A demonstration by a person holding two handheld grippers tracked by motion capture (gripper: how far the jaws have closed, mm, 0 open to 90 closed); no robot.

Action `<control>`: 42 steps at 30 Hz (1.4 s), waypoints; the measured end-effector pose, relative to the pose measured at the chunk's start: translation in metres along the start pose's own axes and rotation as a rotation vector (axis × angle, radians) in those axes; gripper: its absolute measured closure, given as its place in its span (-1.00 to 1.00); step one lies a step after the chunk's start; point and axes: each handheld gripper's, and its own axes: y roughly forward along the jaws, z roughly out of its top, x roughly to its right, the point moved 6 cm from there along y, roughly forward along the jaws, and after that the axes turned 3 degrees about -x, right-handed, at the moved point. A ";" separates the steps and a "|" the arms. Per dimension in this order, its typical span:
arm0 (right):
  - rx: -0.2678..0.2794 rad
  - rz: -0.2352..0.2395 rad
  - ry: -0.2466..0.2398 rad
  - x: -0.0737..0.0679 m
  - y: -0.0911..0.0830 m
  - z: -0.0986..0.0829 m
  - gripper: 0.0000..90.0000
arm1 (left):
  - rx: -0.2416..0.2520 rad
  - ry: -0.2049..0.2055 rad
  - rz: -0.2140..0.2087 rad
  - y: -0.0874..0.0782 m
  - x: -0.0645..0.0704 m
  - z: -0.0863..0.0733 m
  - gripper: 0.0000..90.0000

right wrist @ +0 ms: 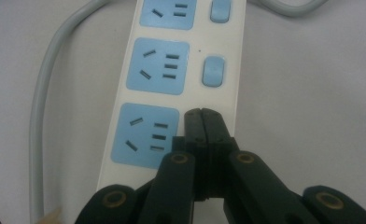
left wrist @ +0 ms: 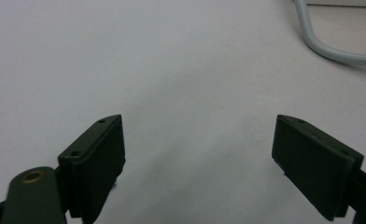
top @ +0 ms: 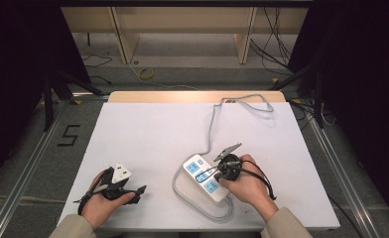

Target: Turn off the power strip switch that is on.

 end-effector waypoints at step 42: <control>0.349 -0.059 0.078 0.041 -0.039 -0.052 0.49 | 0.005 -0.001 0.000 -0.003 0.000 -0.003 -0.63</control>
